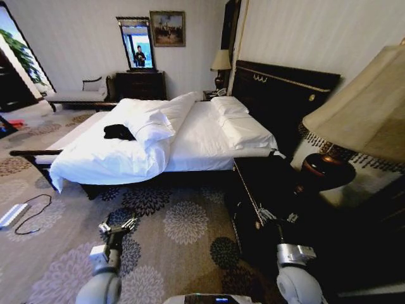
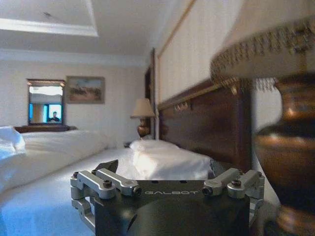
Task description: Fold the clothes on the bed.
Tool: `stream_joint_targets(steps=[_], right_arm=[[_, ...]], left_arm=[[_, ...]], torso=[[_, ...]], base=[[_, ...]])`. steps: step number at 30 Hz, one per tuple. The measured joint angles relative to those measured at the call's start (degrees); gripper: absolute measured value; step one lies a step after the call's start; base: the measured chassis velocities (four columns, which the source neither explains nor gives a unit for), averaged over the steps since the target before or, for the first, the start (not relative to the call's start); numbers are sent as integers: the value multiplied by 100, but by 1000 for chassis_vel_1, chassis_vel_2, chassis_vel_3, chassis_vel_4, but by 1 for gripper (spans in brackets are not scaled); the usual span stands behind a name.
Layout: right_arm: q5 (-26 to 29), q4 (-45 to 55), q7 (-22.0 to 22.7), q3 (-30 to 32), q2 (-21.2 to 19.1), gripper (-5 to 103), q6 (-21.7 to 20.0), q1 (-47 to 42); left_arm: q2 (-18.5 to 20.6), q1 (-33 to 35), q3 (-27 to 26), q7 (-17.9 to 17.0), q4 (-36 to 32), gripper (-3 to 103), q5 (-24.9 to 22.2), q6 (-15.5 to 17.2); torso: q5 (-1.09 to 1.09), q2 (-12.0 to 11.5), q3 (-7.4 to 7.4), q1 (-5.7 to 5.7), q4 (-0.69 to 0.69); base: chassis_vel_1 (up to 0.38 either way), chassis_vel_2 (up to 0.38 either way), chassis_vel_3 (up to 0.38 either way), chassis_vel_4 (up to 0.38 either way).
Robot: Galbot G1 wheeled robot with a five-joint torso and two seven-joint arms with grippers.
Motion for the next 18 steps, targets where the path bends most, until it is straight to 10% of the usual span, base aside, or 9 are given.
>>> stream_joint_targets(steps=[8,18], right_arm=[[552,498,-402,185,-376,100,-523,103],[1245,721,-1492,552,-754,100,-353,-102]], left_arm=[[185,-88,-152,266,-519,100,126,-6],[291,4,-343,1109,-844,100,-857,45]], torso=[[-1,0,0,0,1],[-1,0,0,1,1]], base=[[0,0,0,0],[0,0,0,0]])
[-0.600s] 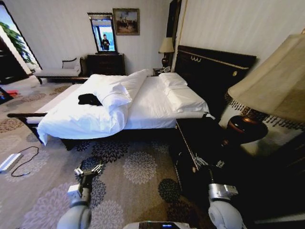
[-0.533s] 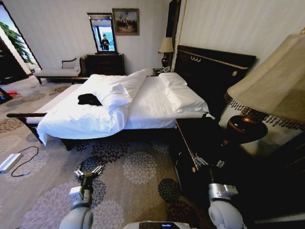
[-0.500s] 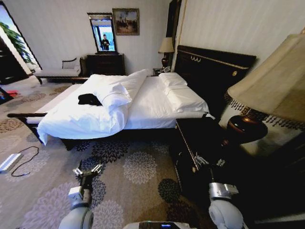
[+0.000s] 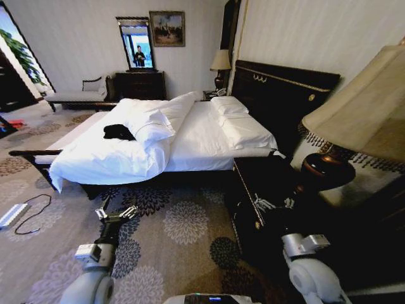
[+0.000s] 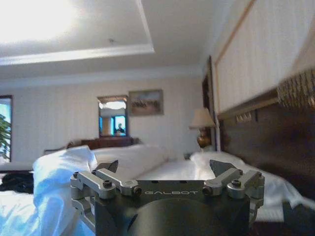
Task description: Fold the clothes on the bed.
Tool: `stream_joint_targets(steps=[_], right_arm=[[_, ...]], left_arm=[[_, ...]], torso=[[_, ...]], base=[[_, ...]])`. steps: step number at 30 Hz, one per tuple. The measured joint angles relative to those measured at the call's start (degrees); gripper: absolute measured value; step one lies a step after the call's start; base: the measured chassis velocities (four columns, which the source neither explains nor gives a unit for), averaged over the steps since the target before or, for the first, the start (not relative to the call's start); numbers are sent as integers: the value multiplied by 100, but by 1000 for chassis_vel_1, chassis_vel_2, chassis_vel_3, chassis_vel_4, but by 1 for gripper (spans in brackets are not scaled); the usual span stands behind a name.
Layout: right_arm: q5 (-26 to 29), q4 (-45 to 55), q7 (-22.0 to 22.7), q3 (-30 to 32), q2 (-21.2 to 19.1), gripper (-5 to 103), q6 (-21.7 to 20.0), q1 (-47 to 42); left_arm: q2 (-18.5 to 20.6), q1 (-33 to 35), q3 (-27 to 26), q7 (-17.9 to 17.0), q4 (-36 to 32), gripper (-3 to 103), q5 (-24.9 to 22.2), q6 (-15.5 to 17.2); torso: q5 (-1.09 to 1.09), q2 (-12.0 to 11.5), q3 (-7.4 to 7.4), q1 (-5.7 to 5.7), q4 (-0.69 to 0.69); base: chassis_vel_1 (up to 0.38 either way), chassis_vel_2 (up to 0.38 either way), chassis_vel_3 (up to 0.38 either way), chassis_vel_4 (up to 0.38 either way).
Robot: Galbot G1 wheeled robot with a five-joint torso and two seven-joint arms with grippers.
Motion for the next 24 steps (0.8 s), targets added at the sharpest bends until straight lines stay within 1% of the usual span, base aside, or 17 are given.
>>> stream_joint_targets(steps=[2,5,10,14,19,24], right_arm=[[-34,-4,-51,50,11,100,67,-39],[-252,0,-120,156,141,100,236,-139],[-477,4,-128,166,277,100,395,-239],[-717,-48,-124,191,438,100,546,-365],[-833,-49,-183,249,480,100,597,-398],[-843,-45,-190,265,492,100,619,-424]], left_arm=[[-1,23,11,-17,-8,100,16,-1],[-6,75,22,-84,-9,100,54,-80],[-2,84,37,-212,11,100,128,-115],[2,141,50,-280,67,100,377,-172],[17,207,73,-279,24,100,424,-225],[55,246,71,-280,-46,100,373,-245]], torso=[[0,0,0,0,0],[0,0,0,-1,-1],[0,0,0,0,0],[0,1,0,-1,0],[0,0,0,0,-1],[0,0,0,0,0]], base=[[0,0,0,0],[0,0,0,0],[0,0,0,0],[0,0,0,0],[0,0,0,0],[0,0,0,0]])
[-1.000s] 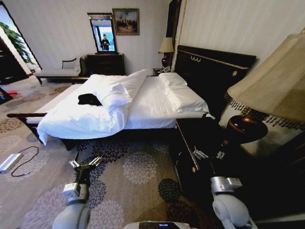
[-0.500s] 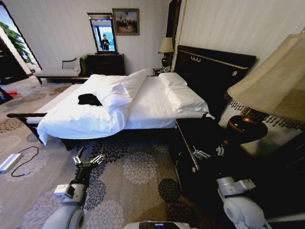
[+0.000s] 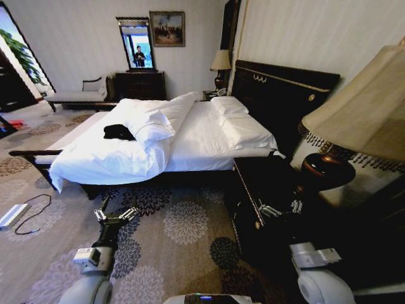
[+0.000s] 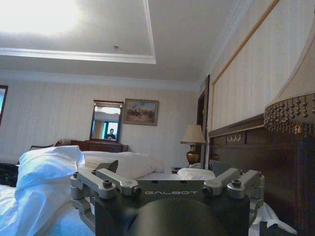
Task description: Fold the clothes on the bed.
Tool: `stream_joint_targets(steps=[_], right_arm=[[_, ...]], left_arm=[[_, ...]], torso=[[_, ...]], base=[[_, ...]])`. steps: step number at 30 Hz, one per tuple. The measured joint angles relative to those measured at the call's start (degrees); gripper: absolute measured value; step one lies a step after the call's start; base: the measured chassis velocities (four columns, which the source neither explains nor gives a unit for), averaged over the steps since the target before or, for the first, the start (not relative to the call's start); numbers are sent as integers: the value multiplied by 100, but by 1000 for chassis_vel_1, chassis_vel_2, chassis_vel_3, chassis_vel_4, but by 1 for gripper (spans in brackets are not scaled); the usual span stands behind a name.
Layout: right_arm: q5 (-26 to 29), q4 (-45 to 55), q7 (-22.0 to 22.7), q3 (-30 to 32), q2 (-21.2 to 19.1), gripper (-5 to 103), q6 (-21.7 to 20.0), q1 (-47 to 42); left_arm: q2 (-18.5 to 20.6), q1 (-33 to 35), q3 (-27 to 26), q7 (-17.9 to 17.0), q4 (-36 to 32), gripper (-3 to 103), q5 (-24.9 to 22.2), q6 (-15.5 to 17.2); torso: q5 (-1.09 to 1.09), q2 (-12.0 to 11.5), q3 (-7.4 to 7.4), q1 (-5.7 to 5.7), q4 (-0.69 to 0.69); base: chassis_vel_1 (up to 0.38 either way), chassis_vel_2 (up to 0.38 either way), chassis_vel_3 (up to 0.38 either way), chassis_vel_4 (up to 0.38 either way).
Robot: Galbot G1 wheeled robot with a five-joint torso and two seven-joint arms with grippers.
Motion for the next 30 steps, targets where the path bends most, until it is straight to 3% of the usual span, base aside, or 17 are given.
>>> stream_joint_targets(steps=[30], right_arm=[[-11,-151,-121,-199,276,100,9,-20]], left_arm=[[79,116,-4,-20,-205,100,-182,-8]], torso=[[0,0,0,0,0]], base=[[0,0,0,0]])
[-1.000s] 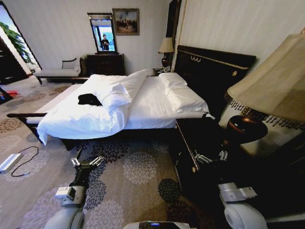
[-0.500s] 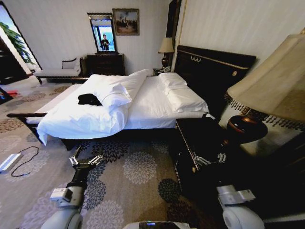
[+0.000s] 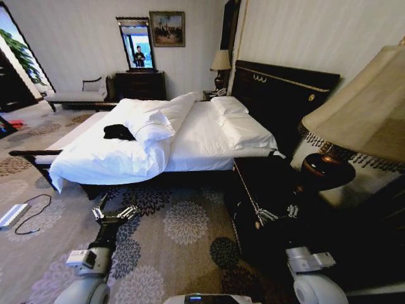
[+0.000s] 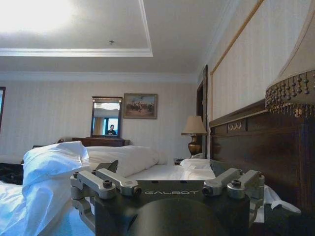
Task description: Fold the clothes on the bed.
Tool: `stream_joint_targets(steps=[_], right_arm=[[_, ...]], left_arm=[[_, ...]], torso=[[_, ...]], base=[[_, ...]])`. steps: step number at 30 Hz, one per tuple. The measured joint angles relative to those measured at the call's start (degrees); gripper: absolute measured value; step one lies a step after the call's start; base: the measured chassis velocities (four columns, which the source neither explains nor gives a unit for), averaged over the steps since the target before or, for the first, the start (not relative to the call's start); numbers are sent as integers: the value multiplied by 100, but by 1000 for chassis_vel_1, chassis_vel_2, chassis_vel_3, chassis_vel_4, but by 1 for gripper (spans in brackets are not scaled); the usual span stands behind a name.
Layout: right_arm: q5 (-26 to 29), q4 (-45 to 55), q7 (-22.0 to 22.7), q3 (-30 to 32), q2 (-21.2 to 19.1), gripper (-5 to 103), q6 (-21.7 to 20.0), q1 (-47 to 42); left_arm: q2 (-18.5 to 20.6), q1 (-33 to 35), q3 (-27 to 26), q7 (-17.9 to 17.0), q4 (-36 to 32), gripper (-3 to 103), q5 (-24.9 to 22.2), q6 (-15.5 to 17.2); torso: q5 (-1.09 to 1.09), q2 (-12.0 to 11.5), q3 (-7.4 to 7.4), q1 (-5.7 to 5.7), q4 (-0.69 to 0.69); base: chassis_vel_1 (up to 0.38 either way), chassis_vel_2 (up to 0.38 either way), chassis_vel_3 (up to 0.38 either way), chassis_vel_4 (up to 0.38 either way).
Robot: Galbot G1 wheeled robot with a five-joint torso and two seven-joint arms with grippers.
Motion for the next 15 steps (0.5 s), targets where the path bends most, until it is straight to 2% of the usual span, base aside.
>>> stream_joint_targets(steps=[7,15], right_arm=[[4,-99,-41,-65,-3,100,13,58],[24,-195,-71,-96,-36,100,33,129]], left_arm=[[-10,-27,7,0,59,100,14,0],[-28,-46,31,2,117,100,42,-1]], torso=[[0,0,0,-1,0],[0,0,0,0,0]], base=[[0,0,0,0],[-61,58,49,-61]])
